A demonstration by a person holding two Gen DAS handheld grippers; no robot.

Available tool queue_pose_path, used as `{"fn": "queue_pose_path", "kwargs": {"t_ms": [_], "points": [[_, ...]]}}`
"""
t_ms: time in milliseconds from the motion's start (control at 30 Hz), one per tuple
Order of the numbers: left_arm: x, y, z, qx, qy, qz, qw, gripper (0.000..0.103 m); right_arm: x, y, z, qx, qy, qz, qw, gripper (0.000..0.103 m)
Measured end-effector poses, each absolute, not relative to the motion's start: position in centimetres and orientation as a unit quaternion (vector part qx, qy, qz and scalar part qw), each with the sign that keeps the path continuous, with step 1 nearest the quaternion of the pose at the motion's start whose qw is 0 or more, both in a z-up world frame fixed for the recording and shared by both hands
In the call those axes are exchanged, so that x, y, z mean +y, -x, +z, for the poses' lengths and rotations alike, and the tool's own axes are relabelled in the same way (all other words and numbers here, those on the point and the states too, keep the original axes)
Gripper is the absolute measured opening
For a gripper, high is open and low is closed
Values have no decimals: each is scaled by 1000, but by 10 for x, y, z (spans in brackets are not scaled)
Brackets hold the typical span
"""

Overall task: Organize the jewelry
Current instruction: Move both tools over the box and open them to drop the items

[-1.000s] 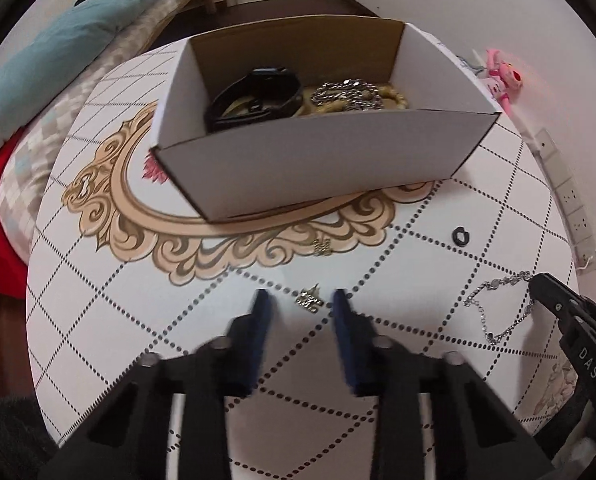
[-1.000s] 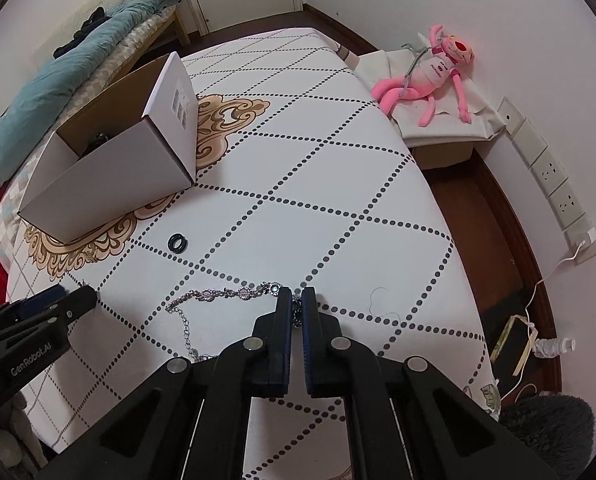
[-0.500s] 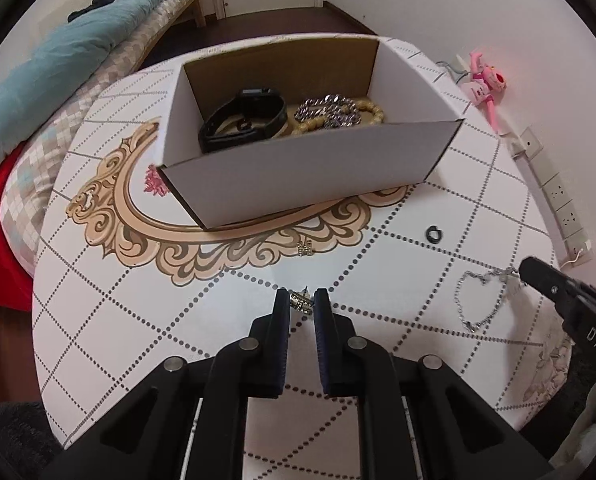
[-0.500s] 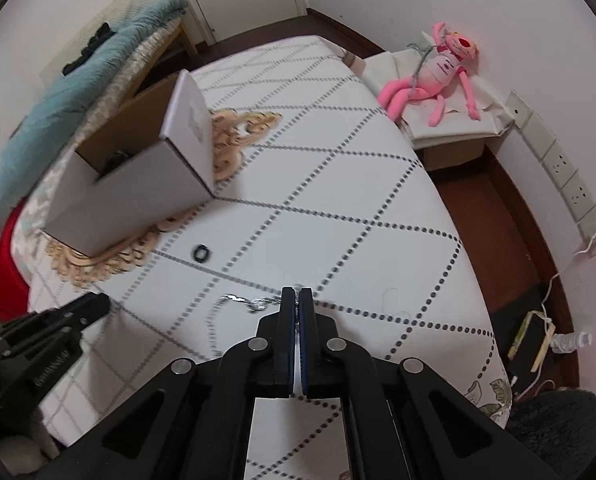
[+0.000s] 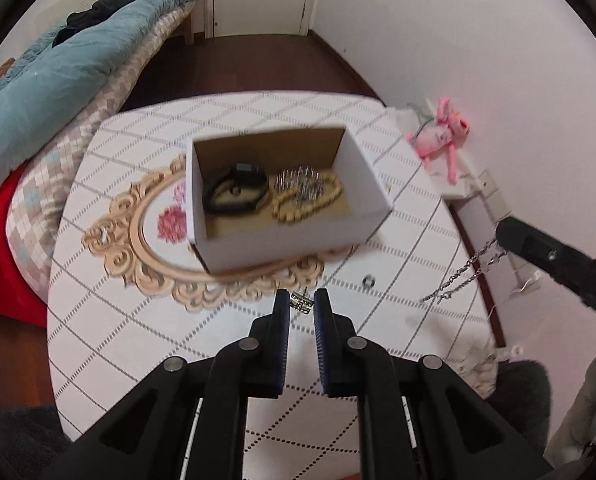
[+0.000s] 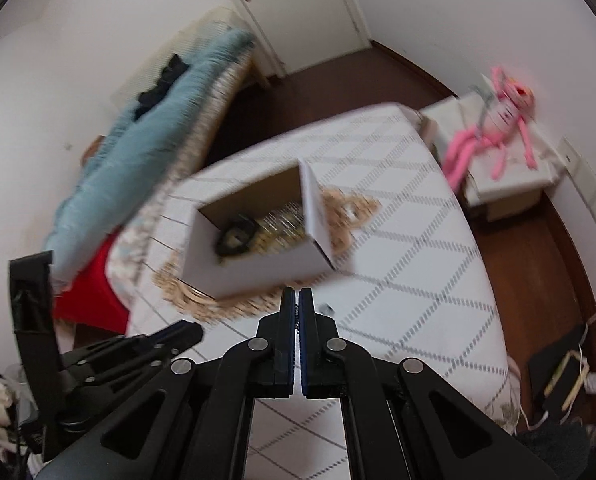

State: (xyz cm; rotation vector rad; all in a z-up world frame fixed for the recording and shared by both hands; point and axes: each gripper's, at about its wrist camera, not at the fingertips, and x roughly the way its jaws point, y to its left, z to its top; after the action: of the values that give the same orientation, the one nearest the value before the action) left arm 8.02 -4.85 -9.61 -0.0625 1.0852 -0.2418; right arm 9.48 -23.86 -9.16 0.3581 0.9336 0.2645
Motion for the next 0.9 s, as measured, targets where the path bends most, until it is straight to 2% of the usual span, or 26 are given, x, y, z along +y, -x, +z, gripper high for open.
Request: {"fn": "queue_pose_path", "kwargs": {"t_ms": [233, 367, 900], "points": [[-32, -119, -73, 503, 35, -108, 857, 9, -225, -133, -38, 416, -151, 166, 882, 2], [-22, -143, -73, 509, 38, -100, 854, 9, -214, -162, -30, 419, -137, 174, 881, 2], [-10, -207, -129, 602, 39, -76, 794, 11, -180, -233, -116, 539, -92, 157, 822, 2]]}}
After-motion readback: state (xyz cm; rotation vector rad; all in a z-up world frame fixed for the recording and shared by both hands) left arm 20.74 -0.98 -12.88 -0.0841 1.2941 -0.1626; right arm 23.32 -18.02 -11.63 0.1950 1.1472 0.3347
